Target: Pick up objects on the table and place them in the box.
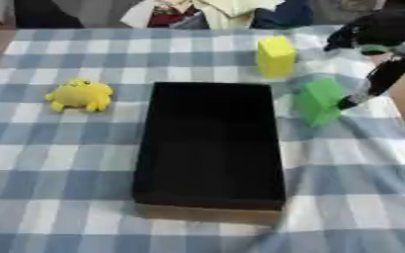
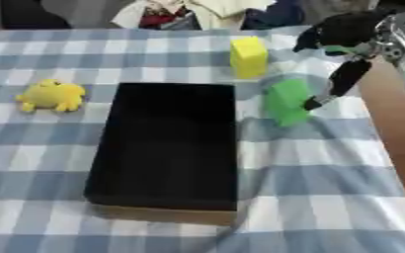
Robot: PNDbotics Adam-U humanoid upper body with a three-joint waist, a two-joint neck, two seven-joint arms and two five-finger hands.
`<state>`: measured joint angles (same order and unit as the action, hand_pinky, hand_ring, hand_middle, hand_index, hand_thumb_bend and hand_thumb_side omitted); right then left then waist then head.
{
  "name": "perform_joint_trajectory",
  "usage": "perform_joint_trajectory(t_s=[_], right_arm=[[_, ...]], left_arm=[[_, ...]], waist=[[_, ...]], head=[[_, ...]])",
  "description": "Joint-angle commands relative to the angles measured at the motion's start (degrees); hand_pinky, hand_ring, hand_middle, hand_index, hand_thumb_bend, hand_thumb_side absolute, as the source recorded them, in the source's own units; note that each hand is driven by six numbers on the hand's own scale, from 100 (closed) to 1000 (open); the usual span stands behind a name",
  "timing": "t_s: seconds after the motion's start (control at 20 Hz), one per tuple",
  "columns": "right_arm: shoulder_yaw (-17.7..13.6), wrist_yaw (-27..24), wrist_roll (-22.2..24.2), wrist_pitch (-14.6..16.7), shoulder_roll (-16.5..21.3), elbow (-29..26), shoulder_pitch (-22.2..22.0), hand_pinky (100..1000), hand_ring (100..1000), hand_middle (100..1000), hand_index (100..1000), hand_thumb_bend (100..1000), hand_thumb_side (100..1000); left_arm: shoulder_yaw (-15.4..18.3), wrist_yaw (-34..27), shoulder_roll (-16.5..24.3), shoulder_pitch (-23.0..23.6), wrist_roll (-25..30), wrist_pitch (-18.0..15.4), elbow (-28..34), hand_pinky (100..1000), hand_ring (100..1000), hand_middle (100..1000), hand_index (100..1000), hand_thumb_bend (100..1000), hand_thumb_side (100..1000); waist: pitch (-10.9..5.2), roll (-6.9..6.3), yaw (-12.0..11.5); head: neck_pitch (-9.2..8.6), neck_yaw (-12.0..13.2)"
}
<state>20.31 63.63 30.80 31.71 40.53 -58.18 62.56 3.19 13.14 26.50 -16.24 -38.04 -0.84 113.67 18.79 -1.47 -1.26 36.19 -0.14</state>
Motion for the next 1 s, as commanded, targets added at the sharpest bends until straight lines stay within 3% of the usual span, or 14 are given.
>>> perform_joint_trajectory(t_s=[0.05, 0.6, 1.0], right_arm=[[-0.6, -1.5, 1.9, 0.1, 0.5, -0.3, 1.3, 996, 995, 955, 1000, 669, 762], [-2.3, -5.5, 5.9, -2.6, 2.0, -5.9, 2.5, 999, 995, 957, 1000, 630, 717], [-2.0, -8.0, 8.7, -1.9, 2.2, -5.9, 3.0, 1000, 996, 959, 1000, 595, 691]], left_arm=[[0.4, 0.1, 1.6, -0.6, 0.2, 0.0, 0.9, 592, 670, 673, 834, 100, 939], [0.5, 0.4, 1.8, -0.5, 0.3, 0.1, 0.9, 590, 670, 673, 835, 100, 934], [0.5, 0.5, 1.8, -0.4, 0.3, 0.1, 0.9, 587, 669, 672, 834, 100, 930]], waist=[[-0.90, -0.06, -0.1], [-1.03, 0.19, 0.4], [-1.01, 0.27, 0.6]], head=[[-0.28, 0.1], [-0.34, 0.4], [-0.30, 0.6]])
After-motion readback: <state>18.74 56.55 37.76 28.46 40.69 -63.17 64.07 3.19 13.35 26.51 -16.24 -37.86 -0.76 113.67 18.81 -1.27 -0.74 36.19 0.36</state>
